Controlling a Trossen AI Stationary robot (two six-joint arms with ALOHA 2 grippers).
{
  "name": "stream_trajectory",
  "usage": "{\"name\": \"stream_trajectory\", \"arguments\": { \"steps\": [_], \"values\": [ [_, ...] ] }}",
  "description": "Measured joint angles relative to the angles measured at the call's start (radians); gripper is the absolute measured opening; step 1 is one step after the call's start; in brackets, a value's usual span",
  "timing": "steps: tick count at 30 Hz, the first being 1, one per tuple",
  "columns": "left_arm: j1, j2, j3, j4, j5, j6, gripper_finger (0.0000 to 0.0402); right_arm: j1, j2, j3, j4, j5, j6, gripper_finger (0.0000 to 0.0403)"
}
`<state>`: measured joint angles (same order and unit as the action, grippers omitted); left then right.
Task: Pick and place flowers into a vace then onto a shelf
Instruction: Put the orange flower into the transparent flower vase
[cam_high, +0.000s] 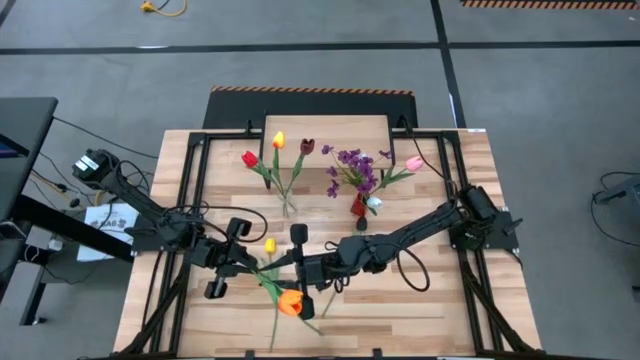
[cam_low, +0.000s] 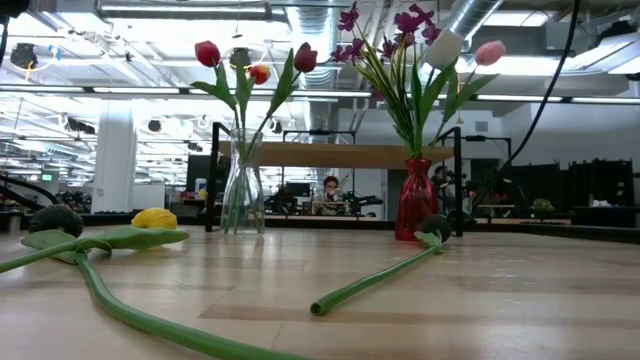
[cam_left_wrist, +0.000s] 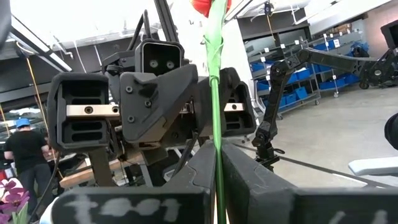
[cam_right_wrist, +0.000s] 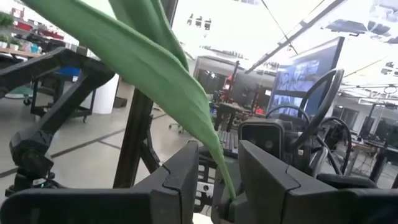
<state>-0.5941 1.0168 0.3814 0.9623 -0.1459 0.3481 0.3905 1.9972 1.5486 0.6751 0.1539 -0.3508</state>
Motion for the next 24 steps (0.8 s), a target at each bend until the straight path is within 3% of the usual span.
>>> {"name": "stream_trajectory", "arguments": {
  "steps": [8, 15, 24],
  "values": [
    [0.0, 0.0, 0.0, 0.0, -0.009, 0.0, 0.0, 0.0, 0.0, 0.0, 0.009, 0.0, 0.002, 0.0089],
    [-0.001, 0.0, 0.0, -0.008, -0.043, 0.0, 0.0, -0.002, 0.0, 0.0, 0.007, -0.005, -0.013, 0.001],
    [-0.001, 0.0, 0.0, -0.024, -0.07, -0.048, 0.0, -0.002, 0.0, 0.0, -0.013, -0.019, 0.007, 0.0003]
  ]
}}
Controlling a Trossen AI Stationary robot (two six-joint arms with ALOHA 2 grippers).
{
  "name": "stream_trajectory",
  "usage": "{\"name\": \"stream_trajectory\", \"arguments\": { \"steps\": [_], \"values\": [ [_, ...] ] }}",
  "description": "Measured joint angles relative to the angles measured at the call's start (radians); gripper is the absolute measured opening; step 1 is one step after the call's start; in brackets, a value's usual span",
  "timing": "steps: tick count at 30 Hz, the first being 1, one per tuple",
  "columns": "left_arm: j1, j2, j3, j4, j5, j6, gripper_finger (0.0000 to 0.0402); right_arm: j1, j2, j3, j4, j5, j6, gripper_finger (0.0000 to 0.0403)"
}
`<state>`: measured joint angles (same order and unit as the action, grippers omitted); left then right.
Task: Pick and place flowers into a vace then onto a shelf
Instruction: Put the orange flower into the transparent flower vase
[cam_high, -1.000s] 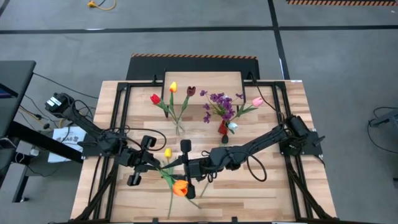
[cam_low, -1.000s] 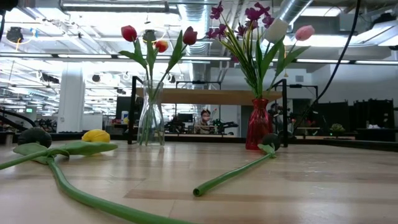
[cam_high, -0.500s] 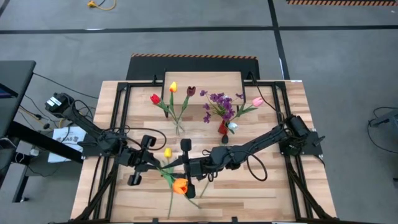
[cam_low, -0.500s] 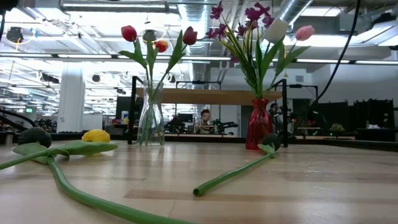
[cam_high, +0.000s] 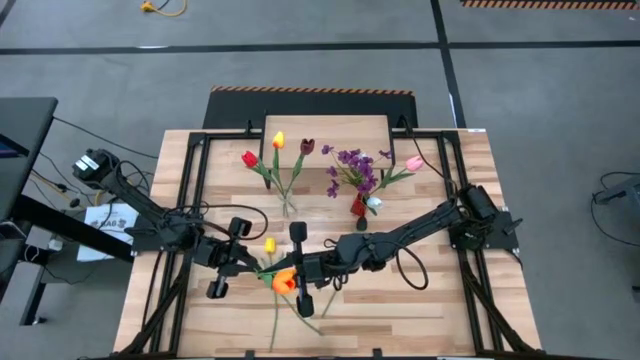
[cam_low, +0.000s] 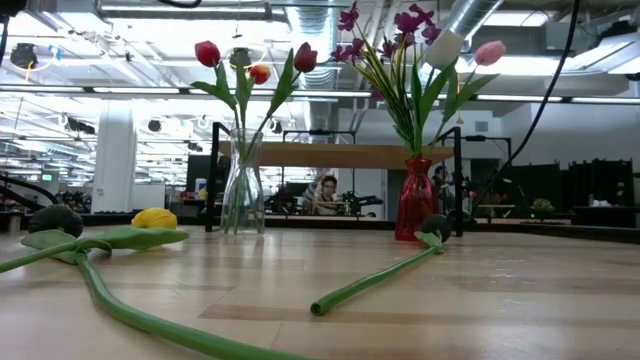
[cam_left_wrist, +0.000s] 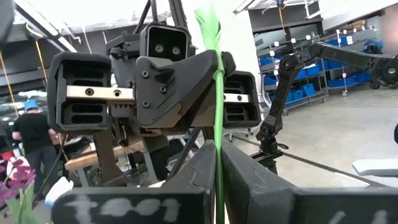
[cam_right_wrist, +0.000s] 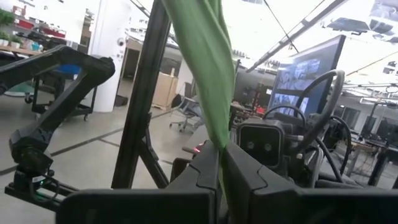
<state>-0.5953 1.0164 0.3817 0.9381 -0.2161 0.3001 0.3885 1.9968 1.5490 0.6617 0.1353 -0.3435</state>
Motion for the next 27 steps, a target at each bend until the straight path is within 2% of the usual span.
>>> {"name": "stream_trajectory", "arguments": {
  "steps": [8, 17, 27],
  "values": [
    [0.0, -0.002, 0.001, -0.045, -0.067, -0.052, 0.0, 0.0, -0.002, 0.0, -0.049, 0.029, 0.033, 0.0001],
    [0.002, -0.002, 0.143, -0.438, -0.086, -0.148, 0.0, -0.018, -0.003, 0.002, -0.134, 0.043, 0.113, 0.0],
    [0.002, -0.002, 0.151, -0.464, -0.129, -0.155, 0.0, -0.016, -0.003, 0.002, -0.177, 0.075, 0.135, 0.0]
  ]
}}
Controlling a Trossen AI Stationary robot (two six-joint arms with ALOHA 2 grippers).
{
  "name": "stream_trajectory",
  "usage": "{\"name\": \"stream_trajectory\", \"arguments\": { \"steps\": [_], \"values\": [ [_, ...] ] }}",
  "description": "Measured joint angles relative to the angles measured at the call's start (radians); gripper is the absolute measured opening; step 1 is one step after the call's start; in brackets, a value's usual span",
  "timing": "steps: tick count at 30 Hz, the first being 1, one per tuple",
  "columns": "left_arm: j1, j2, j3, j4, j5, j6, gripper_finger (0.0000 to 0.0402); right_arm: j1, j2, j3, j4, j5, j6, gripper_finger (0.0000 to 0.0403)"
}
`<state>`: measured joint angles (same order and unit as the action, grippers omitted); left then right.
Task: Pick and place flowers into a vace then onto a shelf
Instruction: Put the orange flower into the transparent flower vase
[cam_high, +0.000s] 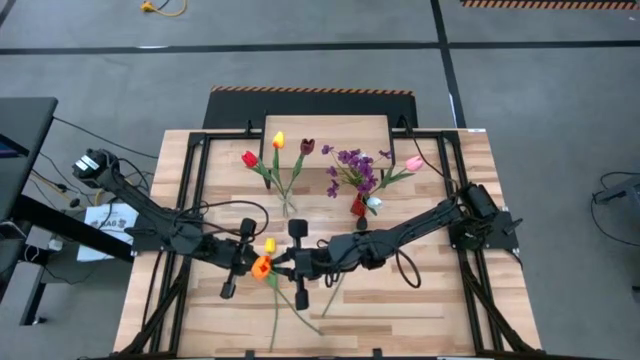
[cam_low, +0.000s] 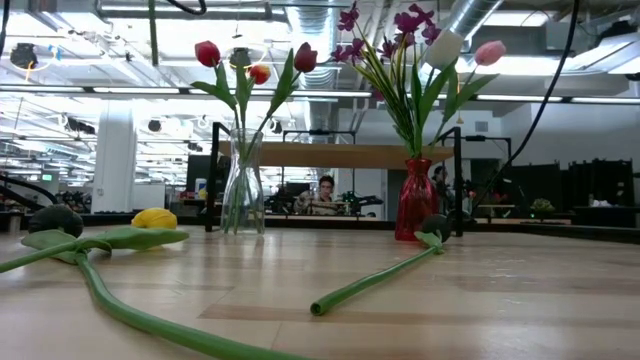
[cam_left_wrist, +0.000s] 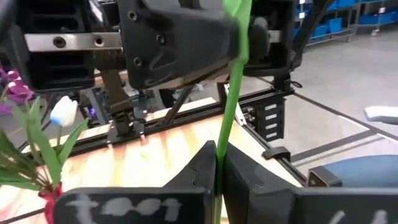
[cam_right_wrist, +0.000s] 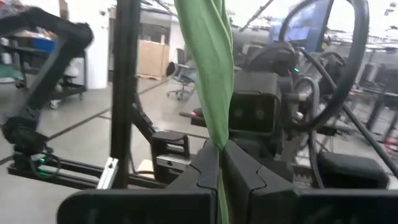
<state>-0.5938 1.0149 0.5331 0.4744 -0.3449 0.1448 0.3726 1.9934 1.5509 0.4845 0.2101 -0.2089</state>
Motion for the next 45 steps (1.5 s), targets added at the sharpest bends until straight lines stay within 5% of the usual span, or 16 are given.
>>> {"name": "stream_trajectory", "arguments": {
  "steps": [36, 45],
  "values": [
    [-0.034, -0.001, 0.003, 0.013, -0.085, 0.014, 0.0, 0.006, 0.005, -0.002, -0.051, 0.055, 0.002, 0.0002],
    [-0.033, -0.002, 0.005, 0.004, -0.092, 0.012, 0.0, 0.006, 0.004, -0.002, -0.096, 0.063, 0.062, 0.0067]
  ]
}}
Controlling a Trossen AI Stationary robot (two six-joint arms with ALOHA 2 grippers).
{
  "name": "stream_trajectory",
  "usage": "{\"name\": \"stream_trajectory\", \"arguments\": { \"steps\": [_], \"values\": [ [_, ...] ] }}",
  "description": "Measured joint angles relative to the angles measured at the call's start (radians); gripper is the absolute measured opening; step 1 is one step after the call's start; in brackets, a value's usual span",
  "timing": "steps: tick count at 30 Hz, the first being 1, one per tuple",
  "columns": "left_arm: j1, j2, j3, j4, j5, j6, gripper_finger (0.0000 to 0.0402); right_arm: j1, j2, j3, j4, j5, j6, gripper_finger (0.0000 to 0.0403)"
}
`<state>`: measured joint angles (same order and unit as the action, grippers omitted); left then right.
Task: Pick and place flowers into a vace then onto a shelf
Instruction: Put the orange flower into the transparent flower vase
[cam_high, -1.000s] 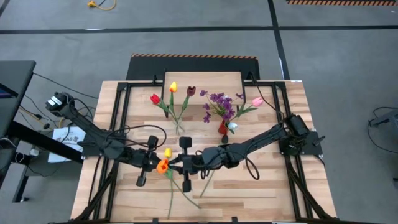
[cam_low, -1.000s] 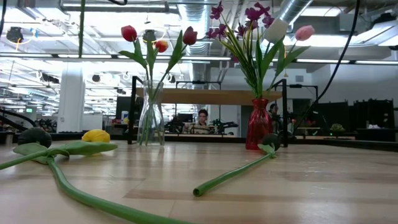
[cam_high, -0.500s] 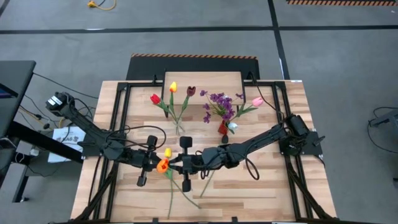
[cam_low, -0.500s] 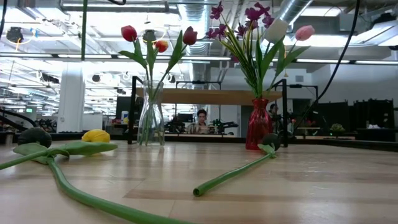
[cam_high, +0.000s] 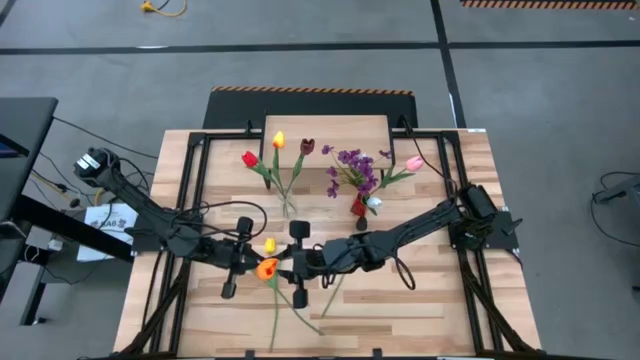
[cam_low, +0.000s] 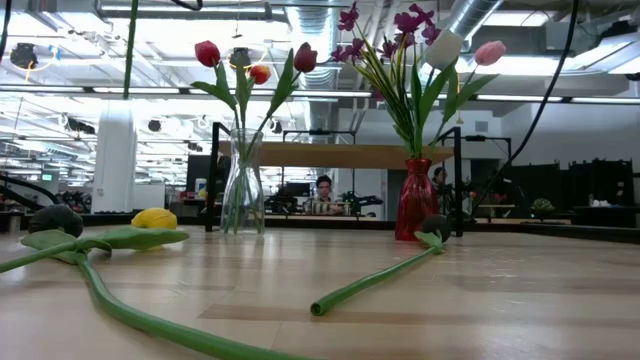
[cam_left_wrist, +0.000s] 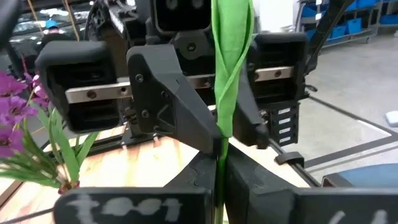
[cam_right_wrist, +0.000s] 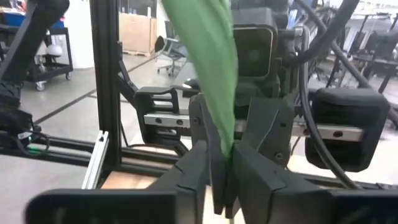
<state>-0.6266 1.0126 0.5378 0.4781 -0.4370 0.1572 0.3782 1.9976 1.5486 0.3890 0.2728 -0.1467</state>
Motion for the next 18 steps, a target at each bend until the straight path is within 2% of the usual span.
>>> {"name": "stream_trajectory", "arguments": {
  "steps": [9, 18],
  "values": [
    [0.0, 0.0, 0.005, -0.025, -0.067, -0.002, 0.0, 0.011, -0.025, 0.001, -0.093, 0.026, 0.05, 0.0149],
    [-0.002, -0.066, 0.003, -0.063, -0.089, -0.02, 0.0, 0.039, -0.082, -0.001, -0.233, 0.017, 0.085, 0.0179]
  ]
}}
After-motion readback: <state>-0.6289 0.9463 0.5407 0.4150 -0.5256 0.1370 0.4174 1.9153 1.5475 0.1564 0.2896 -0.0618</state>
